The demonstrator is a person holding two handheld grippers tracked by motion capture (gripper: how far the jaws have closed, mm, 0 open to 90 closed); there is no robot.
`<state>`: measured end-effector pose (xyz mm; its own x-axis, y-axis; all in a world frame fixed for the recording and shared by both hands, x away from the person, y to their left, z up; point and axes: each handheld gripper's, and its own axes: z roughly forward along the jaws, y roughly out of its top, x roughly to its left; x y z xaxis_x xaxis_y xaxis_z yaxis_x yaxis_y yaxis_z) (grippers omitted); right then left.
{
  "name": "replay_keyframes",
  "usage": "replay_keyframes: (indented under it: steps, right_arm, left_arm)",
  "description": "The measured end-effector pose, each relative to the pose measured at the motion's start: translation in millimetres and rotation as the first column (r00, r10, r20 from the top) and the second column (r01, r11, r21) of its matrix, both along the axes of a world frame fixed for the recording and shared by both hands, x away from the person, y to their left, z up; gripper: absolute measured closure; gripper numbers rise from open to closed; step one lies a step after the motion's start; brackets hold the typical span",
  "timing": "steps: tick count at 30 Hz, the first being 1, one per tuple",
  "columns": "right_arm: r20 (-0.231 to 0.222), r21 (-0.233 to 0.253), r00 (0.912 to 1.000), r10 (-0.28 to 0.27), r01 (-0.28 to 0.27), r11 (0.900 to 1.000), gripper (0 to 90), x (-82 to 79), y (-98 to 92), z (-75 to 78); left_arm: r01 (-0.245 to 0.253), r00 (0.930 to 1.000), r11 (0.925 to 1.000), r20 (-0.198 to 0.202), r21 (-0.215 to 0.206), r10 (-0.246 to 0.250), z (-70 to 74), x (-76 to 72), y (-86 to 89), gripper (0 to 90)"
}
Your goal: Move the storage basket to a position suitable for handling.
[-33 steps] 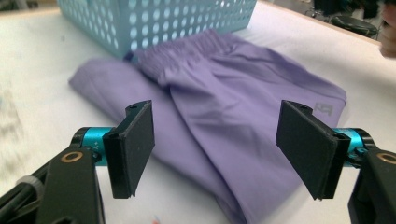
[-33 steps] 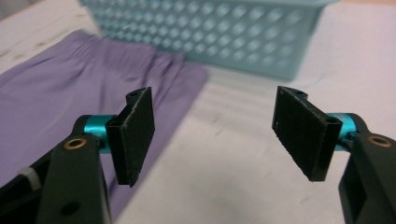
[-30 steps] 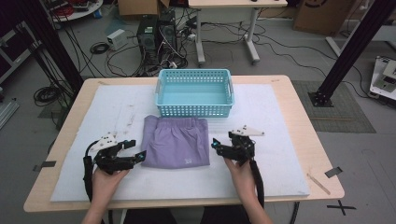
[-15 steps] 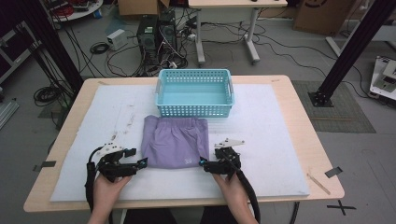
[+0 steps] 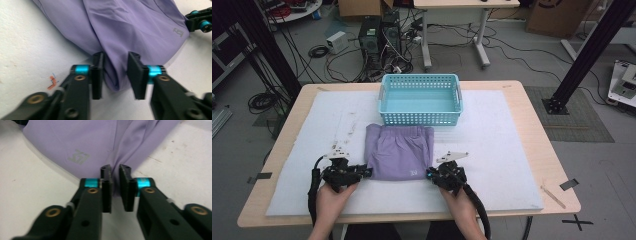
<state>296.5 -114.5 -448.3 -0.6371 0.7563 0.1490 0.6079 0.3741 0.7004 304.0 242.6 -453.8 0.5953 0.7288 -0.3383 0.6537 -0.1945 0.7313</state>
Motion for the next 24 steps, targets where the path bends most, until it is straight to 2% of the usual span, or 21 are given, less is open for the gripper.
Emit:
replay_keyframes:
  steps: [2,3,10,14,16,24]
  right_arm:
    - [-0.002,0.004,1.0,0.0,0.0,1.0,88.2,0.0,-1.6,-0.4]
    - [0.0,0.008,1.0,-0.002,0.002,1.0,89.4,-1.0,-4.3,0.0]
    - [0.012,-0.003,0.9999,-0.009,0.009,1.0,90.0,-4.6,-9.6,0.4]
    - [0.022,0.009,0.9992,-0.032,0.032,0.999,90.0,-13.2,-25.2,3.5]
    - [0.026,0.009,0.9989,-0.039,0.038,0.999,90.0,-18.7,-33.0,4.2]
    - [0.042,0.018,0.997,-0.064,0.064,0.998,90.0,-42.7,-56.9,5.8]
  left_arm:
    - [0.003,1.0,0.9999,0.005,0.011,-0.003,0.1,-0.4,-2.3,76.8]
    - [0.021,0.9998,0.9997,0.003,0.016,-0.021,0.0,-0.2,-7.1,81.6]
    - [0.045,0.9989,0.9987,0.008,0.022,-0.045,0.5,-0.9,-18.5,83.9]
    - [0.075,0.9972,0.9971,0.0,0.014,-0.075,0.4,-3.9,-23.7,85.2]
    - [0.103,0.9946,0.9946,-0.002,0.013,-0.103,0.8,-8.0,-34.1,85.3]
    - [0.163,0.9864,0.9864,0.017,0.019,-0.164,2.8,-19.0,-56.0,85.5]
